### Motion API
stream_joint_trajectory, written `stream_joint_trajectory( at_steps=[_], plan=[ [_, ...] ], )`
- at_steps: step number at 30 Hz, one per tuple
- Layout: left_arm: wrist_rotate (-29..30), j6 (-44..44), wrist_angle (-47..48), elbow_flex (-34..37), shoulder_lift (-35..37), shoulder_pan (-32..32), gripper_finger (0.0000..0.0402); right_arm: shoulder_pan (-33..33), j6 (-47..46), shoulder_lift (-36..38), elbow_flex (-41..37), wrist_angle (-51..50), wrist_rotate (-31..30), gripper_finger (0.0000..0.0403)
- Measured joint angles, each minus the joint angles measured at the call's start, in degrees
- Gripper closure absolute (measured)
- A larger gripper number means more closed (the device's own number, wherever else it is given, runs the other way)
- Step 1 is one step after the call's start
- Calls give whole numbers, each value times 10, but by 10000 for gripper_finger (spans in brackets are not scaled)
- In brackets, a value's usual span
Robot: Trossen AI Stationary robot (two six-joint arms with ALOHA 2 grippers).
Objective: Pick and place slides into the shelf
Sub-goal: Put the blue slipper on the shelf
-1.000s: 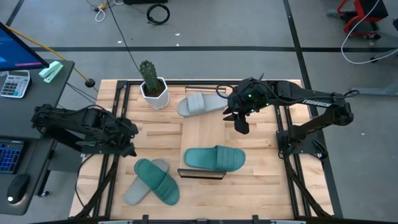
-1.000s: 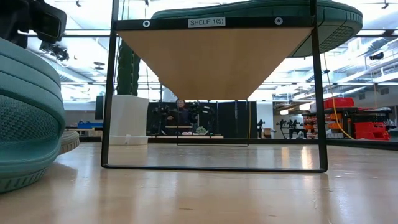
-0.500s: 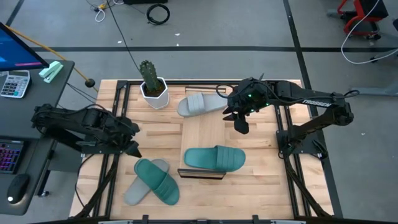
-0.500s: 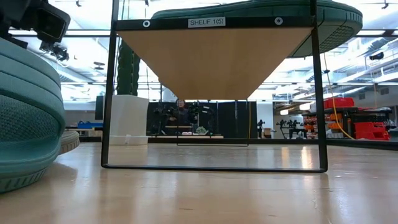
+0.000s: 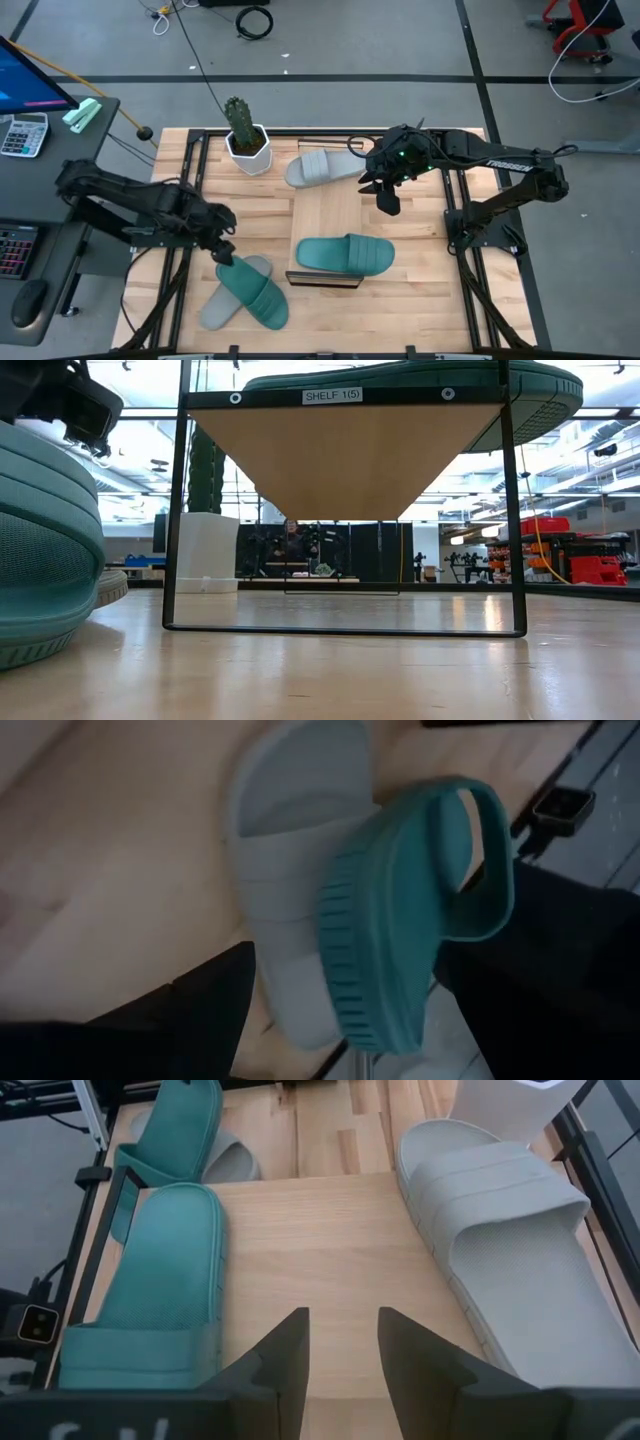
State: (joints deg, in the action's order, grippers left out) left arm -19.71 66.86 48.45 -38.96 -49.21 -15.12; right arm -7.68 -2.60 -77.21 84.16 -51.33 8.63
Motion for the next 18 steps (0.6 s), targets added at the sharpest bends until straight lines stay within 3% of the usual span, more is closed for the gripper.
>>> stream_joint_trajectory(
  at_steps=[11,18],
  plan=[
    [-11,25,-108,0,-70,-46,81,0,1,0,0,0,0,275],
    [-10,25,-109,0,-90,-68,142,0,1,0,0,-1,0,275]
  ],
)
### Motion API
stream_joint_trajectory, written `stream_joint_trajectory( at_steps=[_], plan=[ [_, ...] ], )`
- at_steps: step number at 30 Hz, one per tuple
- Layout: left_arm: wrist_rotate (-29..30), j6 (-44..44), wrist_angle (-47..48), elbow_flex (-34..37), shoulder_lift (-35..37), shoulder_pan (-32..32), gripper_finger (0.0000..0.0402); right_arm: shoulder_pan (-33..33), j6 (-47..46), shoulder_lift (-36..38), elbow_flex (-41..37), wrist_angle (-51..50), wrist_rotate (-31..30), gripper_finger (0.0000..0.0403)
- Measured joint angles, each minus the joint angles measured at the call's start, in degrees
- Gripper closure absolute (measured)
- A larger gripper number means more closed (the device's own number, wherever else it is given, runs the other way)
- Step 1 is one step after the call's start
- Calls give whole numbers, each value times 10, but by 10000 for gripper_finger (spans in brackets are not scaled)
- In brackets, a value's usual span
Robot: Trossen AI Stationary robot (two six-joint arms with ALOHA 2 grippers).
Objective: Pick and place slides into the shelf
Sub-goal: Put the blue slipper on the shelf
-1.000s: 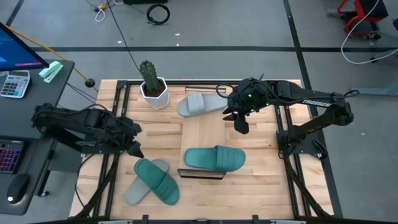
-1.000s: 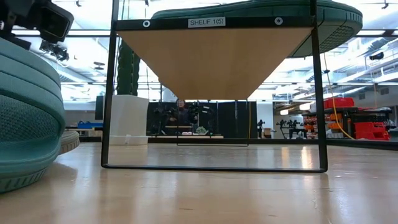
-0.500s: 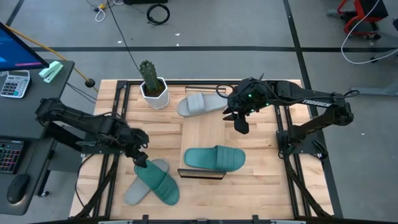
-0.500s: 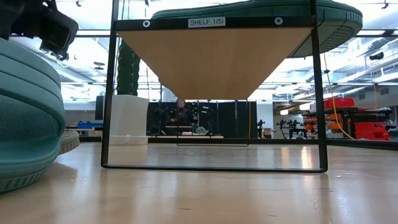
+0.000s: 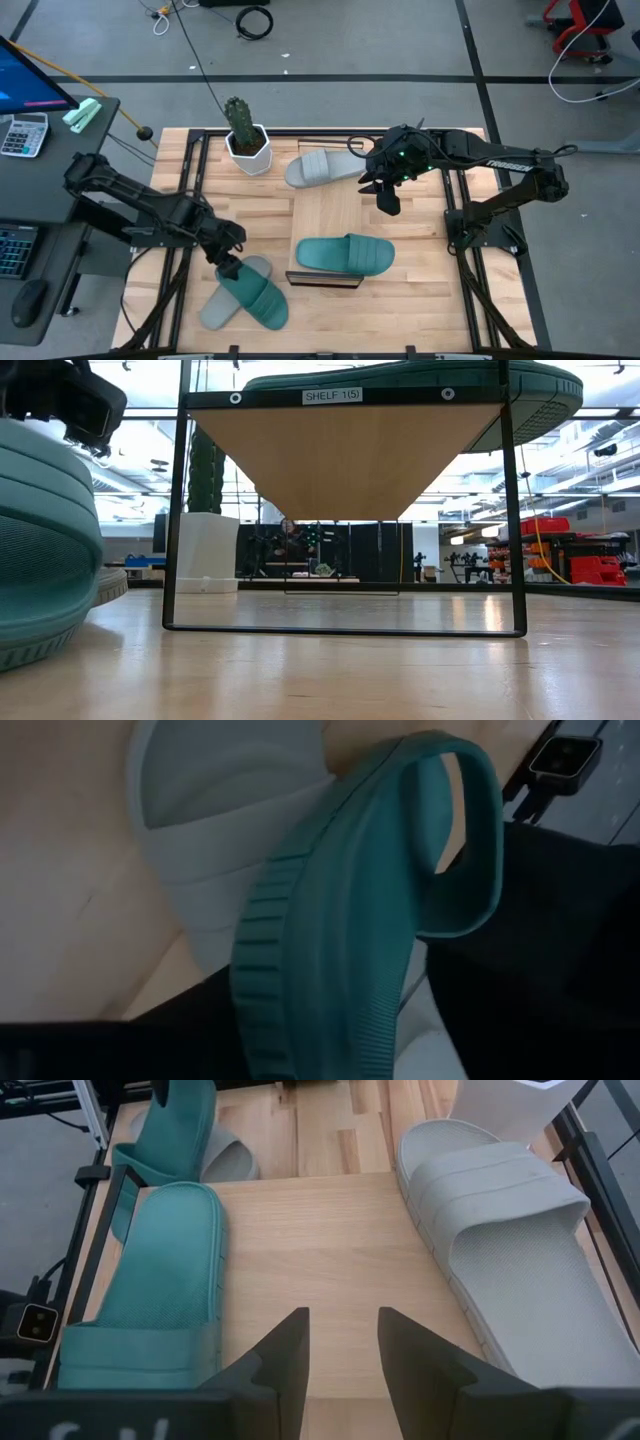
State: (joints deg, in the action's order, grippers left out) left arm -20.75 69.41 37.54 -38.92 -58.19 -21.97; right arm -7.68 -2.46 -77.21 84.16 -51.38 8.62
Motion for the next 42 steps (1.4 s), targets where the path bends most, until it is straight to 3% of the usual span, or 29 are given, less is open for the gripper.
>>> stream_joint_trajectory(
  at_steps=[11,25,35,42],
  plan=[
    [-2,4,-2,0,2,-2,325,0,1,0,0,0,0,275],
    [-4,40,-54,-1,42,-15,308,0,10,0,0,-12,0,275],
    [-7,76,-106,-1,90,-24,325,0,15,0,0,-28,0,275],
    [7,83,-182,-1,123,-24,311,0,16,0,0,-59,0,275]
  ],
)
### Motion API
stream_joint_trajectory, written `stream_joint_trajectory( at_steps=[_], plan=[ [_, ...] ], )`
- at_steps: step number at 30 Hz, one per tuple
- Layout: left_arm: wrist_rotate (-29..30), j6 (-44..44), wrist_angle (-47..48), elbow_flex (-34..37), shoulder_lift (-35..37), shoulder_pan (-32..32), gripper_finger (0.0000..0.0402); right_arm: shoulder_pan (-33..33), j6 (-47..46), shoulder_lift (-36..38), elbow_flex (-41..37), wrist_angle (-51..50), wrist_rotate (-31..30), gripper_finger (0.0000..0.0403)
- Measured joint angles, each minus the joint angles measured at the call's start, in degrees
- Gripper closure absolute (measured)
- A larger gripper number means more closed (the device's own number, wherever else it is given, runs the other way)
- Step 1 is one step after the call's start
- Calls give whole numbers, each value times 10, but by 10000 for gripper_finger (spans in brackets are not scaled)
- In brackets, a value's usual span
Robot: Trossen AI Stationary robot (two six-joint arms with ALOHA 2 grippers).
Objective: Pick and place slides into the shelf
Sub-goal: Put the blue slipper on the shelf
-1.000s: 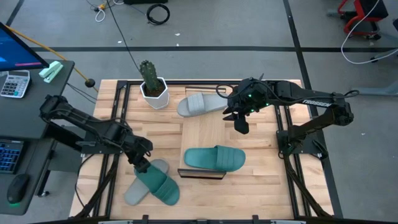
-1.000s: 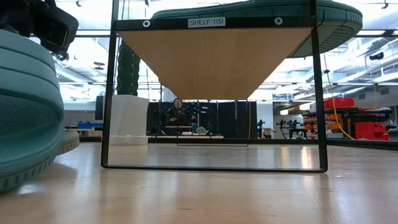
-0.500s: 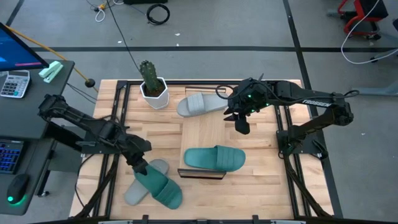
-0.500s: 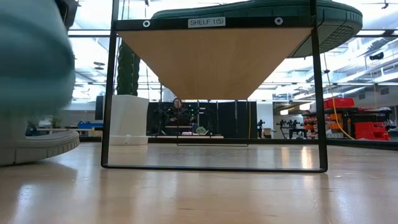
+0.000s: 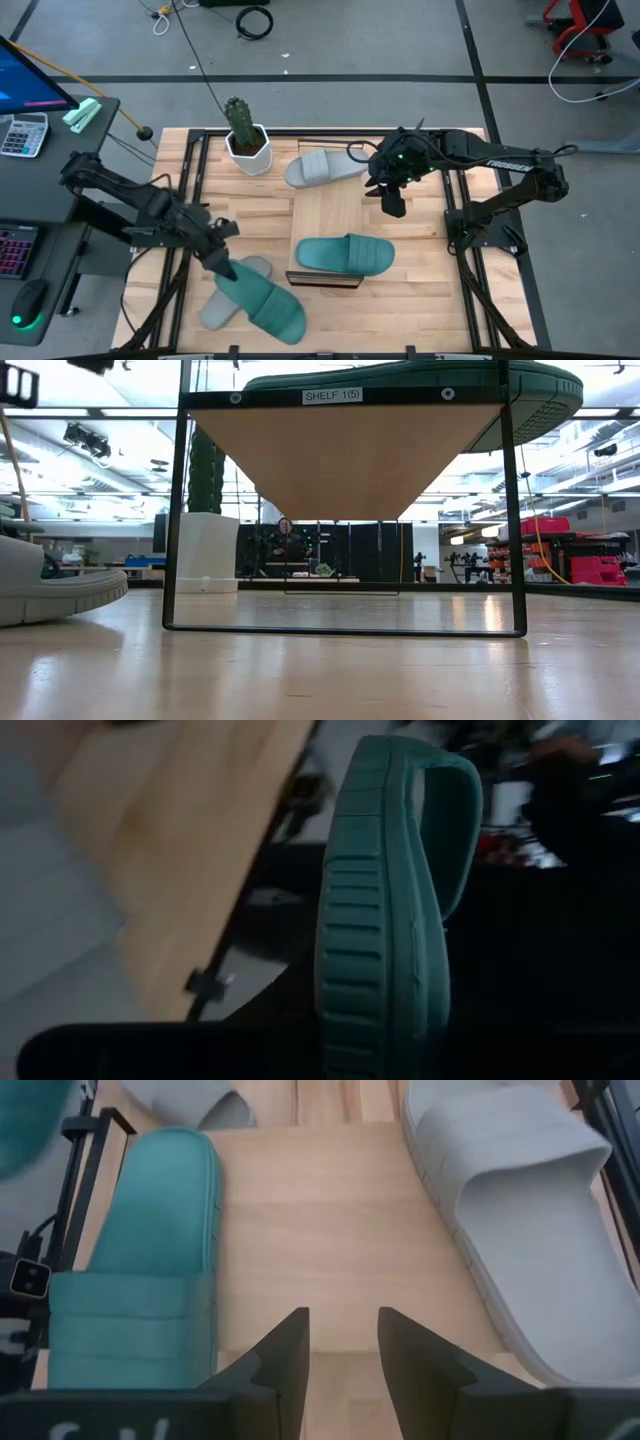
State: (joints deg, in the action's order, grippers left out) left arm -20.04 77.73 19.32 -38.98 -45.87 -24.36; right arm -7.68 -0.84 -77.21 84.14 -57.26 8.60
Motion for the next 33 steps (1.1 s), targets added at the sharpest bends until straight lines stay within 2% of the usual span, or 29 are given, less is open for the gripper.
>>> stream_joint_trajectory(
  at_steps=[5,13,20,26,33],
  plan=[
    [54,-8,-41,0,31,2,326,0,0,0,0,-4,0,275],
    [203,-29,-46,0,59,2,308,0,-4,11,0,-17,0,278],
    [323,-44,-81,0,58,10,326,0,-34,61,0,-28,-8,292],
    [346,-91,-165,-1,48,50,311,0,-70,113,0,-30,-29,298],
    [317,-109,-232,-1,-9,102,326,0,-94,156,0,-31,-38,298]
  ],
)
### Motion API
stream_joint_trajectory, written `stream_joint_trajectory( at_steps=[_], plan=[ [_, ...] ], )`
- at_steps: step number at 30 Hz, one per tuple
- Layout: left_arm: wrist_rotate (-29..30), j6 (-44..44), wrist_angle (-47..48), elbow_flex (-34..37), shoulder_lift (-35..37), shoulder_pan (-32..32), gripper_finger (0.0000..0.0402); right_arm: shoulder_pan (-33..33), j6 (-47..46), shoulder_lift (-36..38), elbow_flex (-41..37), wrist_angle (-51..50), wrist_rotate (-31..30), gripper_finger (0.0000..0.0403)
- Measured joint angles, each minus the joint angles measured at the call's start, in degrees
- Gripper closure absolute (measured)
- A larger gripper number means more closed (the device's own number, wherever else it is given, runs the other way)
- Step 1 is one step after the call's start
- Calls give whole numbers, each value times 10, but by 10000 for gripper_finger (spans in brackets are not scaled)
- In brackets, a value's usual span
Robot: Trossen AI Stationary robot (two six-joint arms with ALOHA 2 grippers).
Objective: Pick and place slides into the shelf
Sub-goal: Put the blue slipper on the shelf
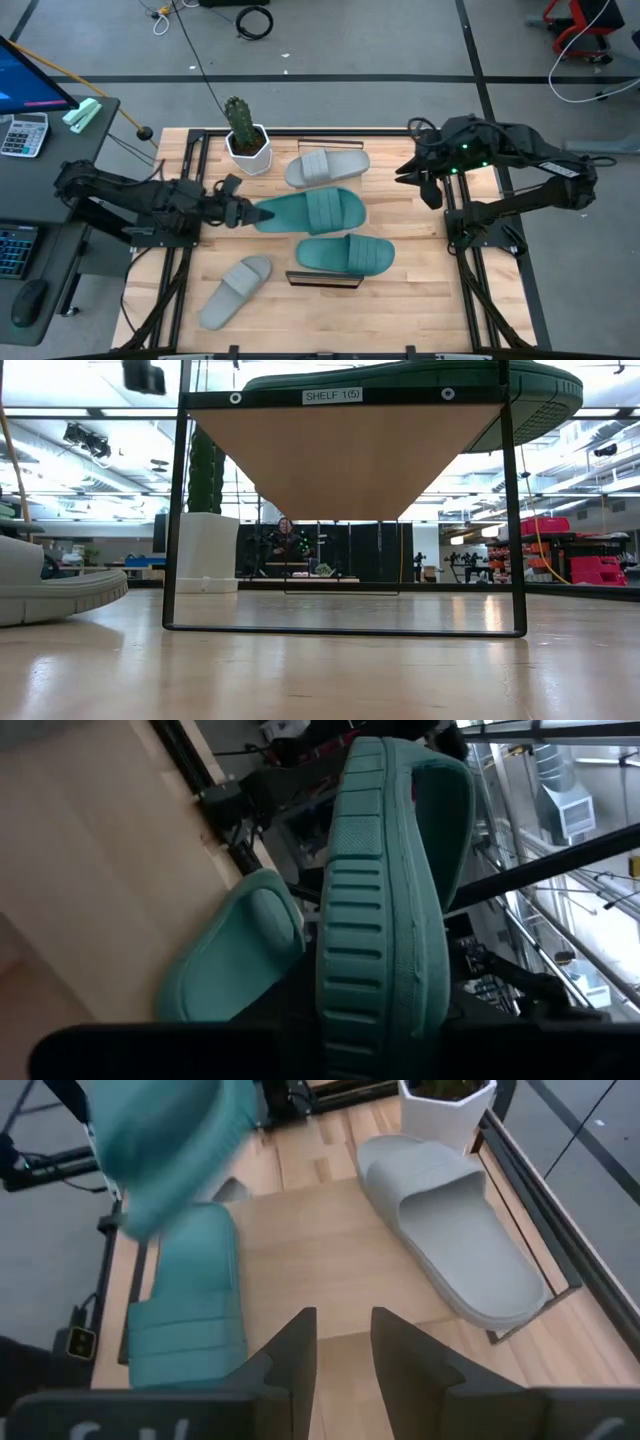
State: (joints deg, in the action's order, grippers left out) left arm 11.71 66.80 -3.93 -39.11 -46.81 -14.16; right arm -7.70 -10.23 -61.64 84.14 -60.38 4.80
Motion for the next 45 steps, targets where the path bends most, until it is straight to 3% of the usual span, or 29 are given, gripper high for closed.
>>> stream_joint_trajectory(
  at_steps=[7,13,19,27,45],
  plan=[
    [-52,-15,-121,0,-86,40,312,0,-2,18,0,-1,-3,298],
    [-60,-14,-158,0,-148,58,326,0,-2,17,0,-5,-3,298],
    [-73,-13,-193,0,-195,76,313,0,2,17,0,-5,-3,298],
    [-100,-13,-238,0,-231,102,326,0,12,17,0,-5,-3,298],
    [-148,-20,-268,1,-280,147,314,0,13,17,0,-4,-2,300]
  ],
)
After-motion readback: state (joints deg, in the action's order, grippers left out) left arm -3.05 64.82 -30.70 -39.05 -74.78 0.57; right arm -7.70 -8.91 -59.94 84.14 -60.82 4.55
